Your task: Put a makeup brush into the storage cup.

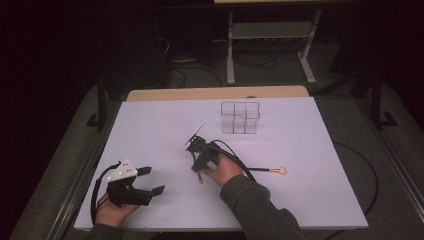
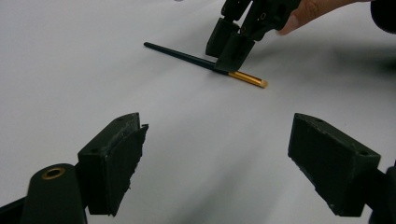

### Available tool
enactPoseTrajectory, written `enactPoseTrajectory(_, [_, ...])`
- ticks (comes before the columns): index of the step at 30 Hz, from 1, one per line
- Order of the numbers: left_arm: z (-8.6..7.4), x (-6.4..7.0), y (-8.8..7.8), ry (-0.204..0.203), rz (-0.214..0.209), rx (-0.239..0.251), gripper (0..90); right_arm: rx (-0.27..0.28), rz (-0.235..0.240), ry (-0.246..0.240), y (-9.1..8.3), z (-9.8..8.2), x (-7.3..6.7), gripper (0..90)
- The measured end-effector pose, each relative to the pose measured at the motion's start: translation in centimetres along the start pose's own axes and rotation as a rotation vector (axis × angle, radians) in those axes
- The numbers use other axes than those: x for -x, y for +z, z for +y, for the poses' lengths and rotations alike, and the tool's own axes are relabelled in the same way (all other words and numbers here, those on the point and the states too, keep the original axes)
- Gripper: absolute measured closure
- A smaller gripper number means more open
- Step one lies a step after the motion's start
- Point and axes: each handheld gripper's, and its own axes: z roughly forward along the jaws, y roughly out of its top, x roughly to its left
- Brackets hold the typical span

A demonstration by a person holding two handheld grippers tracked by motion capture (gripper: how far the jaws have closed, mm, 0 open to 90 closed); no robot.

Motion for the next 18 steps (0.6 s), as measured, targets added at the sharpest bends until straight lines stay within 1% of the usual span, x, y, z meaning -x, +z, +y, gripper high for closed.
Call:
enactPoseTrajectory(6, [0.01, -0.03, -0.06, -0.002, 0.001, 0.0, 17.0, -0.009, -0.005, 0.005, 0.06, 0.0, 0.04, 63.7])
enactPoseTrajectory(11, [0.01, 0.0, -0.04, -0.004, 0.001, 0.001, 17.1, -0.012, -0.012, -0.004, 0.2, 0.07, -0.14, 63.7])
enactPoseTrajectory(13, [0.01, 0.0, -0.05, -0.005, 0.001, 0.001, 17.1, -0.022, -0.015, -0.008, 0.27, 0.11, -0.24, 64.0])
enactPoseTrajectory(18, [-0.03, -0.16, -0.1, 0.003, 0.001, -0.005, 17.7, -0.047, -0.043, -0.033, 0.47, 0.17, -0.39, 71.0])
